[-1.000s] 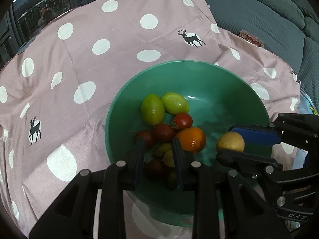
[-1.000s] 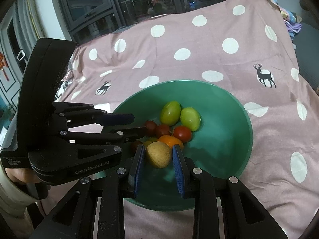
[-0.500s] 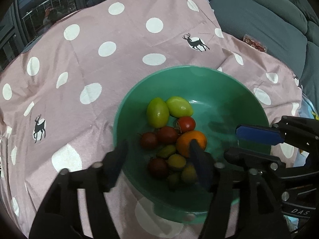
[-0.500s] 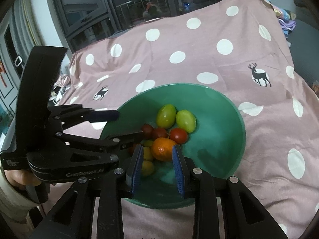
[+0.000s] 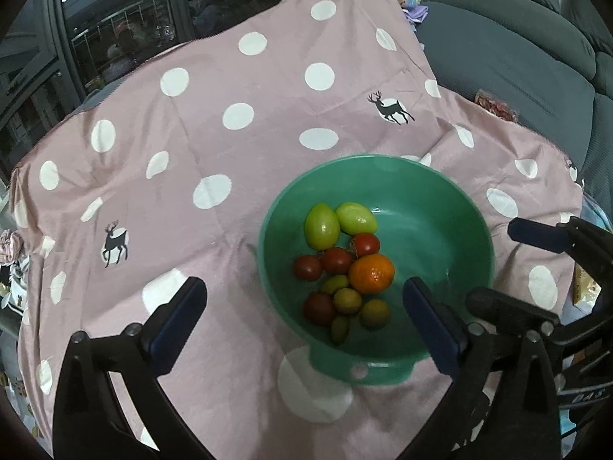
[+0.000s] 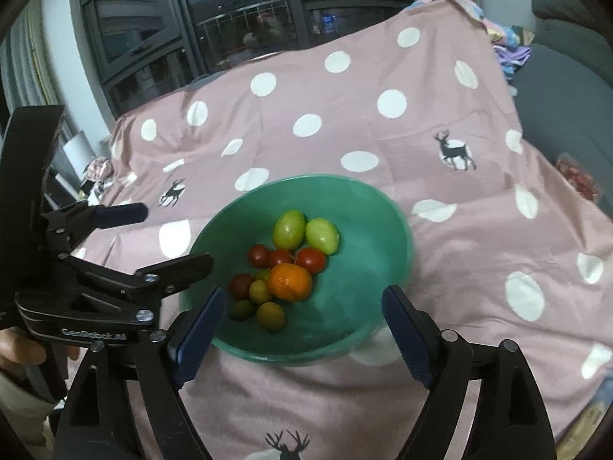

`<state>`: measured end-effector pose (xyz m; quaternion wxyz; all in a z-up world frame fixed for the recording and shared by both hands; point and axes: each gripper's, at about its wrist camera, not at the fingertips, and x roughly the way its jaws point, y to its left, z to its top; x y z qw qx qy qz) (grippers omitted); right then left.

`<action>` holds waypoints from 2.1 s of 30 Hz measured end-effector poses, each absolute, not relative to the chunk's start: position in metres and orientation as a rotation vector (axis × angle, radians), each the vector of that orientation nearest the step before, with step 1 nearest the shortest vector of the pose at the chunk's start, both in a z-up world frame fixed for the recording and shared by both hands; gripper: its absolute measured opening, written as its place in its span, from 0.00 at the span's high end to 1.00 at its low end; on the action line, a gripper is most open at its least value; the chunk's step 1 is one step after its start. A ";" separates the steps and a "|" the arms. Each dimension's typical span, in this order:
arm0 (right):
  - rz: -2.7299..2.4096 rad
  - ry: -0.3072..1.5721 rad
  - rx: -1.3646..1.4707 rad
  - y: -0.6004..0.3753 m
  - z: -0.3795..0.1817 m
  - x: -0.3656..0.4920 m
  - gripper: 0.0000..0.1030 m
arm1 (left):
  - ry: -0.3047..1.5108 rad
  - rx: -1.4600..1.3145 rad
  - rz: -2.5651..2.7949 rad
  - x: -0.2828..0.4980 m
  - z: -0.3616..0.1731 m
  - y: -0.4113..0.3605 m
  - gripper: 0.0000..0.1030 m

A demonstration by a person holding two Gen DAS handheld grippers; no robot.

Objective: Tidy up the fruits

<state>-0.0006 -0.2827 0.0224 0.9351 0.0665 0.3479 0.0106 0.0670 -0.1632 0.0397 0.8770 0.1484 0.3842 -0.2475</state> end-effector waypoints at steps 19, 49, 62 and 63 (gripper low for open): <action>-0.042 0.686 0.070 -0.274 0.057 -0.034 0.12 | 0.770 0.147 -0.448 0.031 0.085 -0.139 0.00; -0.009 0.759 0.063 -0.270 0.036 -0.010 0.12 | 0.831 0.209 -0.422 0.049 0.061 -0.146 0.00; -0.001 0.767 0.055 -0.266 0.032 -0.005 0.12 | 0.842 0.203 -0.407 0.055 0.057 -0.145 0.00; 0.000 0.767 0.054 -0.266 0.032 -0.005 0.12 | 0.842 0.199 -0.406 0.055 0.057 -0.145 0.00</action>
